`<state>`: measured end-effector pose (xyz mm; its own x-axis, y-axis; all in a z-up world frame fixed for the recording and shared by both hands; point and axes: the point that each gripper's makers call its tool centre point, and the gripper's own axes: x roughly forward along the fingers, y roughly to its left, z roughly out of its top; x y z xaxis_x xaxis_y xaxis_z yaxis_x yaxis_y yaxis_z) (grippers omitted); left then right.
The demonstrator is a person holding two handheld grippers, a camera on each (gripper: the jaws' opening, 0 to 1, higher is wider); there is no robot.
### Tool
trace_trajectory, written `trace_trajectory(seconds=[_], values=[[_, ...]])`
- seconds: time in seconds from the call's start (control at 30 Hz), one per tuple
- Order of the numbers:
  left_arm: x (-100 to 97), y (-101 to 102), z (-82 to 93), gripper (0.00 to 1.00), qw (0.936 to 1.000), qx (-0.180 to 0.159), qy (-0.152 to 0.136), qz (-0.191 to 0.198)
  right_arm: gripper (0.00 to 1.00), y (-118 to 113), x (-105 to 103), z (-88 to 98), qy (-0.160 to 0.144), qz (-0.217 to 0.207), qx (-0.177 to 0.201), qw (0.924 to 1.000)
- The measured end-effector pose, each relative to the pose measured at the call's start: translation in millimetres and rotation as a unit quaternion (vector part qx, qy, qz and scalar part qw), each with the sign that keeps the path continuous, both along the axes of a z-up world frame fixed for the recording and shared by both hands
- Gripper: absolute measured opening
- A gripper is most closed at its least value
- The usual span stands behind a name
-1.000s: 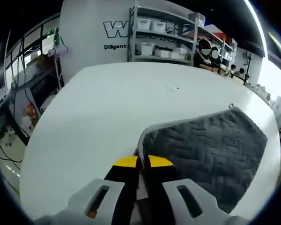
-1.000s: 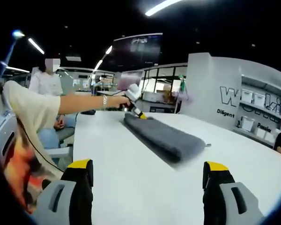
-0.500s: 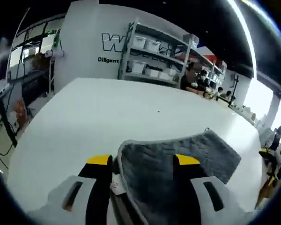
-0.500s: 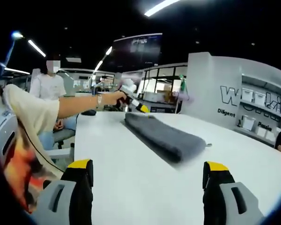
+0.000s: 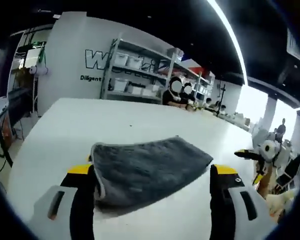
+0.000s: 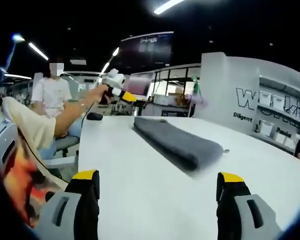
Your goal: Fold the towel on the table until its edges align and the towel forms a compact rectangular stack.
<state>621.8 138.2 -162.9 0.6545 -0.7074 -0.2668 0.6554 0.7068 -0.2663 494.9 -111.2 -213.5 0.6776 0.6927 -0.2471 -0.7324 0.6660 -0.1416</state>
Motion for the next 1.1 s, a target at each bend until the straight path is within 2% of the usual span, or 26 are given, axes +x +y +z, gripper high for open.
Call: trace_trajectory(seconds=[0.1, 0.13, 0.17, 0.37, 0.47, 0.67, 0.87, 0.9, 0.97, 1.1], values=[[-20.8, -5, -2.1, 0.99, 0.9997, -0.001, -0.020, -0.011, 0.99, 7, 1, -2.7, 0.004, 0.004, -0.003, 1.0000], [-1.5, 1, -4.1, 0.99, 0.9997, -0.001, -0.021, -0.011, 0.99, 9, 1, -3.7, 0.005, 0.007, -0.003, 1.0000], [-1.8, 2, -5.7, 0.99, 0.9997, -0.002, -0.022, -0.012, 0.99, 12, 0, -5.2, 0.006, 0.010, -0.005, 0.9999], [-20.0, 13, -20.8, 0.99, 0.9987, 0.004, -0.042, -0.030, 0.99, 21, 0, -15.1, 0.018, 0.016, -0.014, 0.9996], [-38.6, 12, -23.6, 0.99, 0.9974, -0.005, -0.058, -0.042, 0.99, 25, 3, -16.9, 0.021, 0.016, -0.015, 0.9995], [-52.6, 8, -36.3, 0.99, 0.9962, 0.005, -0.055, -0.067, 0.99, 29, 6, -17.4, 0.023, 0.012, -0.011, 0.9996], [-66.8, 9, -39.0, 0.99, 0.9946, 0.006, -0.071, -0.076, 0.99, 30, 1, -26.3, 0.040, 0.010, -0.012, 0.9991], [-67.6, 9, -38.1, 0.99, 0.9946, 0.011, -0.070, -0.076, 0.99, 30, 2, -26.3, 0.041, 0.007, -0.014, 0.9991], [-71.7, 9, -36.1, 0.99, 0.9923, 0.025, -0.088, -0.084, 0.99, 29, 3, -22.3, 0.038, 0.000, -0.015, 0.9992], [-71.5, 10, -36.0, 0.99, 0.9922, 0.028, -0.090, -0.082, 0.99, 31, 5, -7.3, 0.027, -0.007, -0.011, 0.9995]])
